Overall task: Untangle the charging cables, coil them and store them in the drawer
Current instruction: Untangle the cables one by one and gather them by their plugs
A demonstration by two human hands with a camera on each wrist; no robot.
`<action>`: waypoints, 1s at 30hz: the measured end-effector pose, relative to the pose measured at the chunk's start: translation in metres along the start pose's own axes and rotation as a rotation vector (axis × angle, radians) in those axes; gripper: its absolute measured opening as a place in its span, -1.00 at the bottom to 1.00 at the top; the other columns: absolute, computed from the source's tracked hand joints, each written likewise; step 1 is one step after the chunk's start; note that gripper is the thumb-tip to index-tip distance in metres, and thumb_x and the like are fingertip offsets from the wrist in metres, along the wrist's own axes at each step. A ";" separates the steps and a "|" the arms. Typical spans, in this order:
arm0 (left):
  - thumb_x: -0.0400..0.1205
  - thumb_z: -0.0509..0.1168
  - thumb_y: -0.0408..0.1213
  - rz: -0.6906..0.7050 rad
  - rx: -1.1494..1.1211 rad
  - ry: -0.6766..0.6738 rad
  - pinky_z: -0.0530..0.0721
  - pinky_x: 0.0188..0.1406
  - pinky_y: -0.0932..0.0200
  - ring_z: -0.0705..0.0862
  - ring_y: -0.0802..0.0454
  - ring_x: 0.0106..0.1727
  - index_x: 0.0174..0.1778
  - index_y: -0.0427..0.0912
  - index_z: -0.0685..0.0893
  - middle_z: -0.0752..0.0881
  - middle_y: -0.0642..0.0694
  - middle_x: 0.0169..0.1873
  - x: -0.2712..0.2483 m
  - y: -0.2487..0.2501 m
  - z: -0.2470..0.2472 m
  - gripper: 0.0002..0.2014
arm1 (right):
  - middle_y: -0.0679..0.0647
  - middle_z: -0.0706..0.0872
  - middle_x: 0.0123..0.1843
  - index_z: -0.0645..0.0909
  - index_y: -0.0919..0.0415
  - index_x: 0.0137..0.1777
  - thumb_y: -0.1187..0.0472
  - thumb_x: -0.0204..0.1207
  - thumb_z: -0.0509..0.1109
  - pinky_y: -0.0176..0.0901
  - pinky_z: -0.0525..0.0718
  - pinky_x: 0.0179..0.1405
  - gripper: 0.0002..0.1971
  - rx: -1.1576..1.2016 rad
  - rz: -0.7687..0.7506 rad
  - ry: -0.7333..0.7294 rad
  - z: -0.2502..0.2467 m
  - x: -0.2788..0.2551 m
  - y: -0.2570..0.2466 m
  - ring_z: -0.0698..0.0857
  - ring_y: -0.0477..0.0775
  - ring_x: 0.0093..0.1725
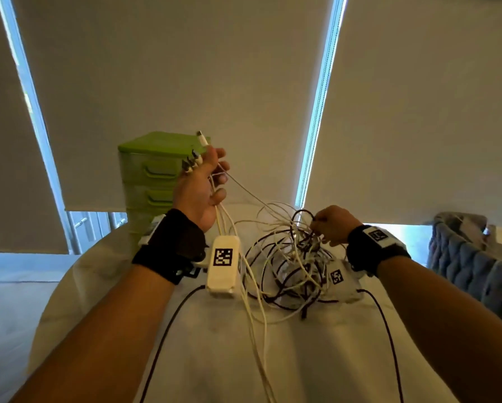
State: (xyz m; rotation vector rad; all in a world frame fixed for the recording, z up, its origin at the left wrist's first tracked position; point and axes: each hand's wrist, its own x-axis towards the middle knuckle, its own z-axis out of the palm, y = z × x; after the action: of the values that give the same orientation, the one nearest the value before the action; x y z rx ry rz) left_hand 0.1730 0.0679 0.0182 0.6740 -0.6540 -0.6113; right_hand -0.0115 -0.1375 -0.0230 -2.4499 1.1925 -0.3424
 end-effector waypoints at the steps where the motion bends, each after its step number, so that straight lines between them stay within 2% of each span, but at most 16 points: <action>1: 0.67 0.23 -0.06 0.009 0.021 0.014 0.24 -0.77 0.42 0.48 0.25 -0.46 -0.15 -0.07 0.65 0.61 0.02 -0.37 0.001 0.004 0.000 -0.80 | 0.23 0.77 -0.15 0.72 0.29 -0.12 0.19 0.61 0.30 -0.20 0.68 -0.41 -0.78 -0.038 0.050 0.034 0.000 0.003 0.005 0.79 0.25 -0.17; 2: 0.66 0.25 -0.06 0.018 0.070 0.031 0.24 -0.77 0.42 0.52 0.26 -0.44 -0.16 -0.05 0.66 0.62 0.02 -0.37 0.001 0.004 0.000 -0.81 | 0.27 0.76 -0.10 0.72 0.34 -0.07 0.21 0.59 0.30 -0.18 0.67 -0.34 -0.78 -0.094 0.076 0.059 0.000 0.005 0.007 0.78 0.28 -0.12; 4: 0.66 0.27 -0.08 0.016 0.203 0.059 0.22 -0.75 0.42 0.58 0.26 -0.39 -0.17 -0.04 0.69 0.65 0.03 -0.38 -0.003 0.000 0.002 -0.82 | 0.29 0.72 0.14 0.67 0.33 0.17 0.26 0.56 0.32 -0.11 0.63 -0.03 -0.75 -0.209 0.030 0.133 -0.002 0.003 0.002 0.70 0.29 0.12; 5: 0.66 0.28 -0.10 0.005 0.253 0.062 0.22 -0.74 0.42 0.60 0.24 -0.36 -0.17 -0.04 0.71 0.67 0.04 -0.40 -0.006 -0.005 0.002 -0.83 | 0.25 0.66 0.25 0.62 0.26 0.29 0.29 0.54 0.34 -0.08 0.58 0.12 -0.68 -0.193 -0.049 0.161 -0.004 -0.002 -0.007 0.65 0.24 0.20; 6: 0.67 0.29 -0.11 -0.011 0.277 0.059 0.21 -0.72 0.41 0.61 0.22 -0.34 -0.15 -0.04 0.72 0.67 0.04 -0.42 -0.008 -0.009 0.003 -0.84 | 0.19 0.62 0.30 0.58 0.16 0.36 0.31 0.53 0.35 -0.08 0.55 0.19 -0.62 -0.123 -0.159 0.162 -0.006 -0.009 -0.020 0.63 0.17 0.19; 7: 0.67 0.29 -0.13 -0.031 0.281 0.053 0.21 -0.70 0.40 0.61 0.21 -0.33 -0.14 -0.05 0.73 0.66 0.03 -0.43 -0.010 -0.012 0.004 -0.84 | 0.11 0.61 0.30 0.55 0.07 0.39 0.33 0.53 0.36 -0.10 0.56 0.19 -0.58 -0.009 -0.277 0.135 -0.008 -0.018 -0.034 0.63 0.08 0.12; 9: 0.68 0.28 -0.16 -0.062 0.265 0.044 0.20 -0.68 0.38 0.58 0.18 -0.35 -0.09 -0.08 0.72 0.63 0.01 -0.45 -0.013 -0.018 0.005 -0.85 | -0.02 0.64 0.24 0.55 -0.06 0.38 0.28 0.58 0.36 -0.17 0.61 0.14 -0.60 0.169 -0.417 -0.075 -0.009 -0.038 -0.064 0.68 -0.08 0.00; 11: 0.69 0.27 -0.18 -0.078 0.261 0.046 0.22 -0.69 0.38 0.53 0.17 -0.40 -0.08 -0.11 0.71 0.58 0.00 -0.45 -0.014 -0.022 0.005 -0.86 | -0.10 0.71 0.15 0.61 -0.06 0.32 0.14 0.62 0.35 -0.27 0.63 0.08 -0.72 0.088 -0.481 -0.275 -0.004 -0.053 -0.083 0.73 -0.14 -0.04; 12: 0.70 0.26 -0.19 -0.083 0.256 0.043 0.23 -0.70 0.38 0.51 0.17 -0.42 -0.08 -0.12 0.70 0.56 -0.01 -0.45 -0.014 -0.024 0.005 -0.86 | -0.09 0.75 0.08 0.67 -0.01 0.25 0.10 0.63 0.34 -0.29 0.64 0.03 -0.77 0.018 -0.506 -0.303 -0.002 -0.057 -0.088 0.76 -0.12 -0.08; 15: 0.73 0.22 -0.21 -0.103 0.208 0.030 0.24 -0.74 0.38 0.49 0.18 -0.48 -0.07 -0.16 0.66 0.53 -0.03 -0.46 -0.015 -0.028 -0.002 -0.84 | 0.05 0.78 -0.03 0.74 0.10 0.11 0.10 0.67 0.28 -0.29 0.64 -0.09 -0.79 0.004 -0.519 -0.354 -0.006 -0.065 -0.092 0.73 -0.08 -0.21; 19: 0.74 0.14 -0.06 -0.148 -0.004 0.034 0.26 -0.73 0.35 0.50 0.16 -0.48 -0.15 -0.12 0.58 0.55 0.03 -0.52 -0.015 -0.025 -0.013 -0.74 | 0.04 0.77 0.00 0.71 0.06 0.03 -0.10 0.59 0.34 -0.06 0.70 0.07 -0.74 -0.160 -0.479 -0.503 -0.012 -0.062 -0.074 0.74 -0.06 -0.18; 21: 0.74 0.10 0.02 -0.157 -0.111 0.004 0.28 -0.71 0.33 0.50 0.15 -0.48 -0.26 -0.10 0.55 0.53 0.04 -0.53 -0.012 -0.017 -0.016 -0.65 | 0.10 0.78 -0.06 0.71 0.18 -0.03 -0.16 0.55 0.37 -0.01 0.69 0.07 -0.63 -0.211 -0.418 -0.451 -0.013 -0.054 -0.057 0.74 -0.06 -0.24; 23: 0.73 0.10 0.05 -0.140 -0.131 -0.030 0.31 -0.62 0.30 0.48 0.13 -0.48 -0.35 -0.09 0.53 0.48 0.04 -0.55 -0.010 -0.012 -0.018 -0.60 | 0.15 0.77 -0.13 0.71 0.25 -0.09 -0.13 0.57 0.36 -0.08 0.67 -0.01 -0.60 -0.203 -0.359 -0.305 -0.015 -0.043 -0.039 0.70 -0.08 -0.27; 25: 0.70 0.14 0.06 -0.131 -0.118 -0.048 0.35 -0.47 0.22 0.41 0.13 -0.50 -0.42 -0.08 0.49 0.39 0.05 -0.58 -0.011 -0.011 -0.017 -0.58 | 0.12 0.74 -0.18 0.72 0.22 -0.18 -0.06 0.59 0.37 -0.15 0.60 -0.09 -0.67 -0.179 -0.309 -0.127 -0.018 -0.033 -0.022 0.67 -0.02 -0.20; 27: 0.64 0.22 0.09 -0.136 -0.061 -0.029 0.43 -0.38 0.16 0.31 0.13 -0.55 -0.44 -0.08 0.44 0.30 0.06 -0.62 -0.013 -0.013 -0.013 -0.59 | 0.07 0.75 -0.16 0.75 0.20 -0.19 0.03 0.59 0.40 -0.18 0.54 -0.12 -0.74 -0.137 -0.269 -0.011 -0.018 -0.025 -0.011 0.68 0.04 -0.11; 30: 0.44 0.36 0.14 -0.123 0.145 -0.007 0.47 -0.47 0.20 0.23 0.14 -0.61 -0.38 -0.06 0.46 0.29 0.08 -0.62 -0.019 -0.019 -0.005 -0.64 | 0.01 0.77 -0.24 0.75 0.13 -0.21 0.13 0.57 0.44 -0.17 0.57 -0.12 -0.83 0.017 -0.261 0.063 -0.018 -0.022 -0.011 0.73 0.09 -0.14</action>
State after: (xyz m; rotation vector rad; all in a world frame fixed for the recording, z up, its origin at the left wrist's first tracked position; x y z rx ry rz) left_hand 0.1589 0.0706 -0.0053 0.8529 -0.6711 -0.6845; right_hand -0.0242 -0.1178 -0.0025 -2.6003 0.8892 -0.5049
